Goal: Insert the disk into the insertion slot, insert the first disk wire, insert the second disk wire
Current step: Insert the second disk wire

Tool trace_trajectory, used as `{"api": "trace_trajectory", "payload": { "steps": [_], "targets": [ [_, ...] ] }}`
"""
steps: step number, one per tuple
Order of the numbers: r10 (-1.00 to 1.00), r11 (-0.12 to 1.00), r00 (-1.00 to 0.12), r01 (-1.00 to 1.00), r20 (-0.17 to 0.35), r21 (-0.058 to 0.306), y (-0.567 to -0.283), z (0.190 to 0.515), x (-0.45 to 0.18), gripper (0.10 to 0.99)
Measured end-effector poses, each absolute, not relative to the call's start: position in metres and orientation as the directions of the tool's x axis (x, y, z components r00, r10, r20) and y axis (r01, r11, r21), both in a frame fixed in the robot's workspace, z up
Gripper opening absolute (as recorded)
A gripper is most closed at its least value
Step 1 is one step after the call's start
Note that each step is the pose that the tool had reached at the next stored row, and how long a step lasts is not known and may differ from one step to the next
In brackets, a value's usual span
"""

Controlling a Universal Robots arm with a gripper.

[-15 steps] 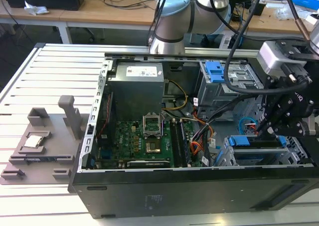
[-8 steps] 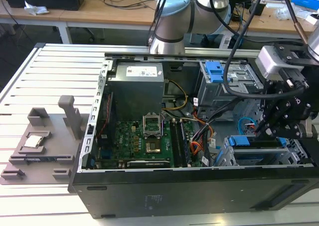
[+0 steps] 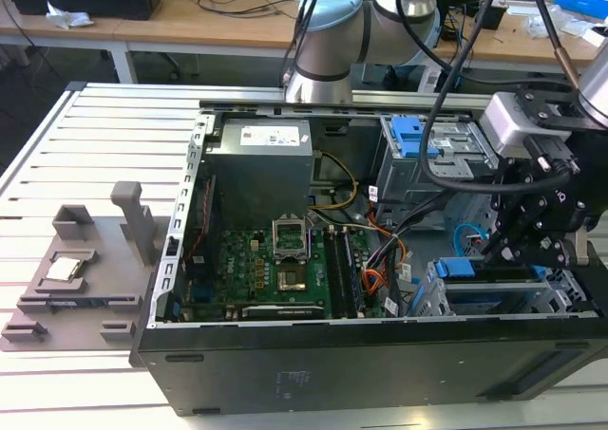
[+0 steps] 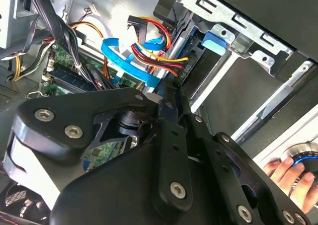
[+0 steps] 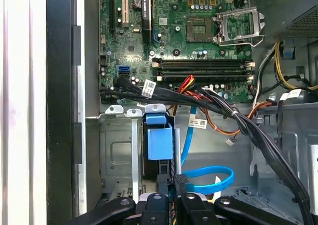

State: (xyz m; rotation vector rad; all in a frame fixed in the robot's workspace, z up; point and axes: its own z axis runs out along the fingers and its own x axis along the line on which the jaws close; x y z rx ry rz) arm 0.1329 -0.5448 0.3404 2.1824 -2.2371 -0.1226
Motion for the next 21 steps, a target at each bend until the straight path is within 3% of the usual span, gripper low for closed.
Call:
{"api": "trace_trajectory", "payload": {
  "steps": [11,12,13,17,18,20,21],
  "targets": [
    [-0.999,0.023,-0.026,-0.998,-0.045,0.066,-0.545,0.336,0.137,0.165],
    [-0.999,0.023,-0.026,-0.998,-0.046,0.066,-0.545,0.336,0.137,0.173],
    [-0.999,0.023,-0.026,-0.998,-0.045,0.066,-0.545,0.336,0.137,0.239],
    [-0.999,0.023,-0.026,-0.998,-0.043,0.066,-0.543,0.355,0.137,0.239],
    [-0.999,0.024,-0.026,-0.998,-0.042,0.065,-0.54,0.364,0.137,0.224],
    [-0.999,0.024,-0.026,-0.998,-0.041,0.065,-0.537,0.374,0.137,0.106],
    [-0.999,0.024,-0.026,-0.998,-0.04,0.065,-0.536,0.378,0.137,0.106]
  ]
}}
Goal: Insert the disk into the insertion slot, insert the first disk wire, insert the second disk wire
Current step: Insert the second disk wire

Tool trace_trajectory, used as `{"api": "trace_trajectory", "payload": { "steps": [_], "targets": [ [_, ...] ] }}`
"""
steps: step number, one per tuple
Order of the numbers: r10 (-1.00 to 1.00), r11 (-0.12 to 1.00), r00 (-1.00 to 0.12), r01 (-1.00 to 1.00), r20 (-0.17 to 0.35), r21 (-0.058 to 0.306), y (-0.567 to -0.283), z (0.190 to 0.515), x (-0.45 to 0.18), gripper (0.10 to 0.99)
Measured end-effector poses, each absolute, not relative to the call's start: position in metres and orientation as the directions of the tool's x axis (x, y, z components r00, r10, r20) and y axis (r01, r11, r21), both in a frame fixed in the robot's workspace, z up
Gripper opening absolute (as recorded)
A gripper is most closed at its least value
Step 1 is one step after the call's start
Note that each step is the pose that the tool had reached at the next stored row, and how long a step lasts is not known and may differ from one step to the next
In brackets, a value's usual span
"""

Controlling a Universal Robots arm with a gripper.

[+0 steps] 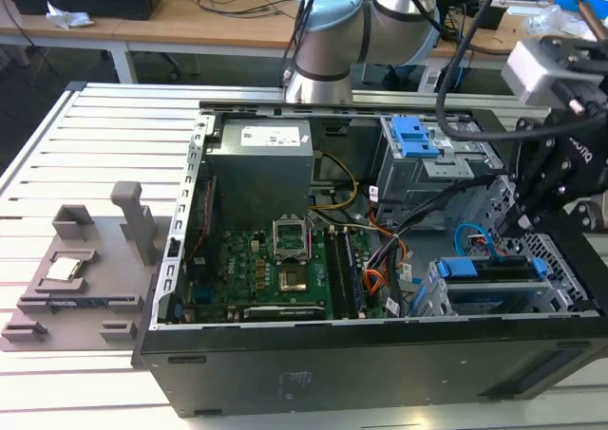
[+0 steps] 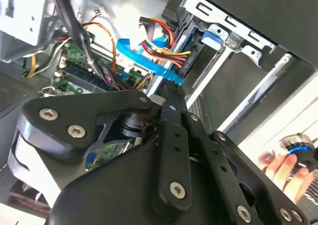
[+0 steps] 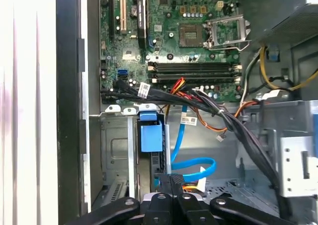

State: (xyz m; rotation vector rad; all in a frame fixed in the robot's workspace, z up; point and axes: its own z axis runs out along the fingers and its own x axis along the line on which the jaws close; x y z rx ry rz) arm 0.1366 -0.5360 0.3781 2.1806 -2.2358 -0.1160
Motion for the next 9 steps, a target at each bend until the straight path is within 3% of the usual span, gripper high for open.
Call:
{"api": "trace_trajectory", "payload": {
  "steps": [9],
  "targets": [
    [-0.999,0.024,-0.026,-0.998,-0.04,0.064,-0.5353,0.3857,0.1366,0.106]
  ]
}}
